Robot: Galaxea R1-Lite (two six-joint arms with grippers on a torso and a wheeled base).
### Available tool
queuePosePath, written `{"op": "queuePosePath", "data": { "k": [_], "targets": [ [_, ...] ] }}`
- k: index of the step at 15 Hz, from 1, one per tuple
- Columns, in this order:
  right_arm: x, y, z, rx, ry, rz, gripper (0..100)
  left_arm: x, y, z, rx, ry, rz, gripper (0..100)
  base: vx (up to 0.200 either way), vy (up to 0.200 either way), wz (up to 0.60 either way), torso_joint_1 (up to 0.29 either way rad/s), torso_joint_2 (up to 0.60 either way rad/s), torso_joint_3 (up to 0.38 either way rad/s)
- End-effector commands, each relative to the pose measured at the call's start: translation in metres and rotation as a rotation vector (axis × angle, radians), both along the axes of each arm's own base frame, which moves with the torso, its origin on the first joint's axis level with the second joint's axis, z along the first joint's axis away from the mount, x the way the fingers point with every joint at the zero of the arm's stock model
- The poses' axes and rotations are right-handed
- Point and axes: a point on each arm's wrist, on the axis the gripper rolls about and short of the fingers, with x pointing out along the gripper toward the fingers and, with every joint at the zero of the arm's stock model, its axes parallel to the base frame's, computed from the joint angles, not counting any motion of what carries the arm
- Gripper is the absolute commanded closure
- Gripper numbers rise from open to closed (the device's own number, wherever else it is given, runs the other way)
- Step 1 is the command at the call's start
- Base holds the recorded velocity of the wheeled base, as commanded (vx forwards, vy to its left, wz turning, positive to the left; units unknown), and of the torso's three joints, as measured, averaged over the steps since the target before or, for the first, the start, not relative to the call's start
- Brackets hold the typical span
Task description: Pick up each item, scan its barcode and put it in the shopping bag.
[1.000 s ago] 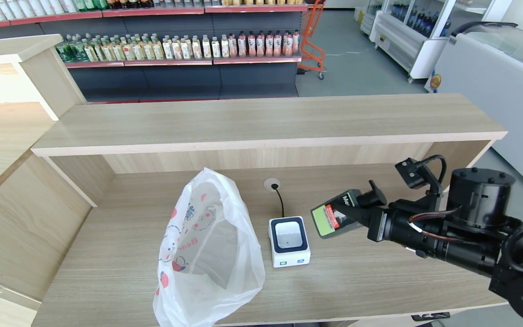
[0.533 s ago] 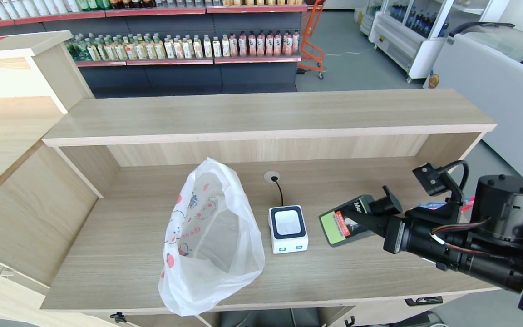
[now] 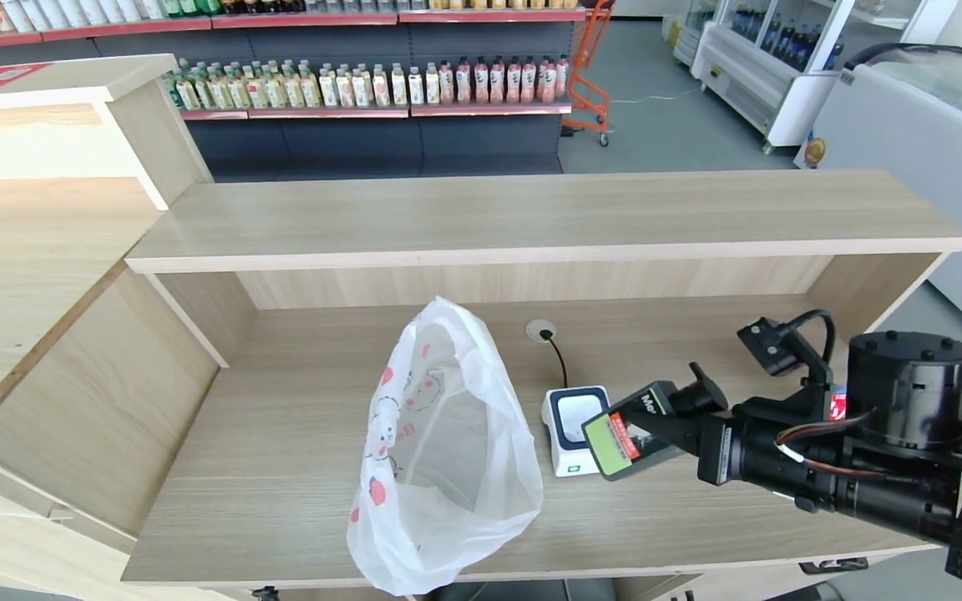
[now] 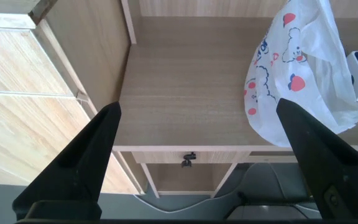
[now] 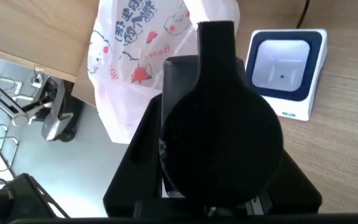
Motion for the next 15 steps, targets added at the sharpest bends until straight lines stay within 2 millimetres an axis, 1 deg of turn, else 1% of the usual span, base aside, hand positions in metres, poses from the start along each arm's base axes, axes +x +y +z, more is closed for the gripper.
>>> {"op": "queuePosePath", "data": {
  "k": [1,3,4,6,8,11,12,13,14,15],
  "targets": [
    [0.01,0.006,-0.013,-0.023,0.051,0.004,100,0.0,0.0,0.0,-0.001,-0.001,0.0,0,0.0,0.0,0.0,0.0,0.0,0.0],
    [0.023,0.016,-0.021,-0.035,0.071,0.017,100,0.0,0.0,0.0,-0.001,-0.001,0.0,0,0.0,0.0,0.0,0.0,0.0,0.0],
    [0.034,0.028,-0.026,-0.039,0.077,0.04,100,0.0,0.0,0.0,-0.001,-0.001,0.0,0,0.0,0.0,0.0,0.0,0.0,0.0],
    [0.045,0.046,-0.036,-0.057,0.082,0.073,100,0.0,0.0,0.0,-0.001,-0.001,0.0,0,0.0,0.0,0.0,0.0,0.0,0.0],
    [0.059,0.055,-0.053,-0.113,0.078,0.096,100,0.0,0.0,0.0,-0.001,-0.001,0.0,0,0.0,0.0,0.0,0.0,0.0,0.0],
    [0.08,0.071,-0.078,-0.249,-0.015,0.179,100,0.0,0.0,0.0,-0.001,-0.001,0.0,0,0.0,0.0,0.0,0.0,0.0,0.0],
    [0.09,0.078,-0.084,-0.292,-0.065,0.21,100,0.0,0.0,0.0,-0.001,-0.001,0.0,0,0.0,0.0,0.0,0.0,0.0,0.0],
    [0.094,0.083,-0.086,-0.305,-0.086,0.224,100,0.0,0.0,0.0,-0.001,-0.001,0.0,0,0.0,0.0,0.0,0.0,0.0,0.0],
    [0.103,0.096,-0.091,-0.331,-0.137,0.261,100,0.0,0.0,0.0,-0.001,-0.001,0.0,0,0.0,0.0,0.0,0.0,0.0,0.0],
    [0.111,0.109,-0.092,-0.336,-0.188,0.296,100,0.0,0.0,0.0,-0.001,-0.001,0.0,0,0.0,0.0,0.0,0.0,0.0,0.0]
  ]
}}
